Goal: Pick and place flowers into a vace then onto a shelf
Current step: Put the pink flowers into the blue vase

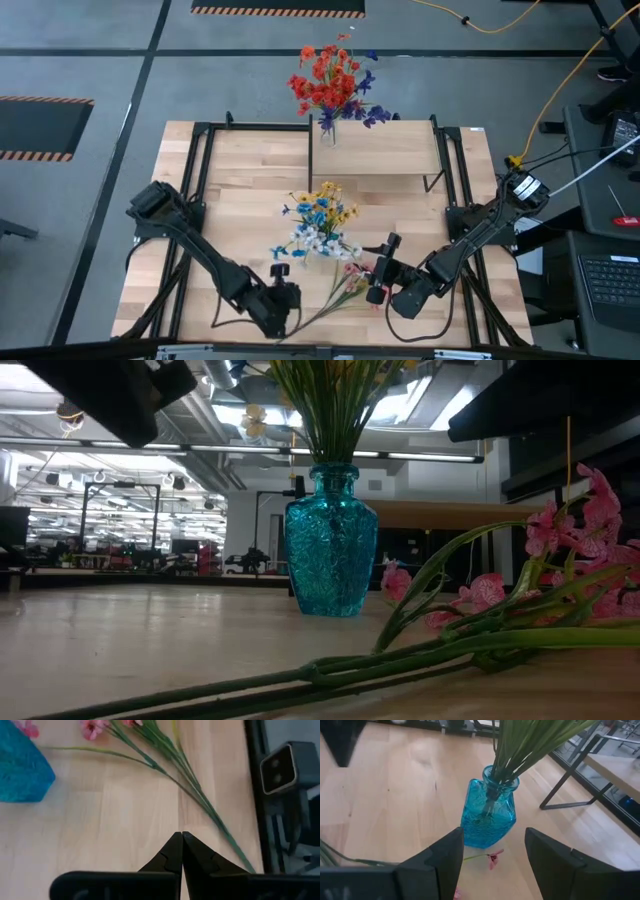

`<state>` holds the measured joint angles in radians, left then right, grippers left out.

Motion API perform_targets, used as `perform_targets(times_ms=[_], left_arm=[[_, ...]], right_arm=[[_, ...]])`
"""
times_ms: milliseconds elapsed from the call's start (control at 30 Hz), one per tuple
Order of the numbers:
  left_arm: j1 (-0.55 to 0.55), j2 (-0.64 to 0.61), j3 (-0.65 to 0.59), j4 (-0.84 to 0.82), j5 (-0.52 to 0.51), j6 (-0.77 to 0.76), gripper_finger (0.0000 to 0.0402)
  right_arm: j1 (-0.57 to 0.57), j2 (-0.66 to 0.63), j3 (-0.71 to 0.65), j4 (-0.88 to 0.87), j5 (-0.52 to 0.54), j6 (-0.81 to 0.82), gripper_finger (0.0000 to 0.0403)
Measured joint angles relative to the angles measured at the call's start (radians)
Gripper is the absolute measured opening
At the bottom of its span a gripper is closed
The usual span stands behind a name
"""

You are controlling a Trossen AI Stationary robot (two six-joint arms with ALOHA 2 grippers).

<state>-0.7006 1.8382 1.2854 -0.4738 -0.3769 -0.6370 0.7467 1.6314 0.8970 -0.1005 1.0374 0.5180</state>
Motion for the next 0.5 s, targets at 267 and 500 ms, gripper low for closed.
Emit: perform_targets(times_ms=[267, 500], left_arm=[[0.001, 0.089, 0.147, -0.137, -0.054, -0.126, 0.0016], [0.000, 0.092, 0.154, -0.132, -0.039, -0.190, 0.0060]], right_arm=[[0.017, 0.000, 0.000, 0.000, -0.002, -0.003, 0.0212], [0.040, 0.000, 0.000, -0.002, -0.003, -0.009, 0.0212]])
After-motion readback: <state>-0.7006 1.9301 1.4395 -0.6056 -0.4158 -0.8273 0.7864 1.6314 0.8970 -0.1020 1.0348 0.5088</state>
